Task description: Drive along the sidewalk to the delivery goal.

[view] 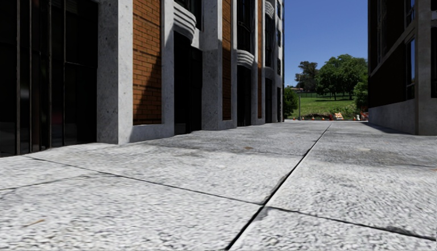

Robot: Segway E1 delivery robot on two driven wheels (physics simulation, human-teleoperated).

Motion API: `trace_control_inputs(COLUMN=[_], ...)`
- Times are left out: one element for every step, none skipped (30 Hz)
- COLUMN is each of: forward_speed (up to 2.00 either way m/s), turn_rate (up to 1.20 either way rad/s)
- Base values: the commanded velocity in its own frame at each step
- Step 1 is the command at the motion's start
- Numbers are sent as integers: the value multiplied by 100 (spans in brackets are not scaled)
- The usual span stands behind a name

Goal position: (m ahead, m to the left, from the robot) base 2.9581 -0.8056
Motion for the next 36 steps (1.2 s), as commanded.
trace_control_inputs(forward_speed=[200, 200, 200, 200, 200, 200, 200, 200, 200, 200, 200, 200, 200, 200, 200, 200, 200, 200, 200, 200, 200, 195, 195, 192, 190, 190, 190, 190, 190, 189, 187, 180, 173, 167, 164, 164], turn_rate=[-19, -23, -23, -23, -23, -23, -23, -23, -23, -23, -23, -23, -23, -26, -33, -38, -38, -40, -40, -40, -40, -40, -40, -40, -40, -40, -40, -40, -40, -40, -40, -40, -40, -40, -42, -42])
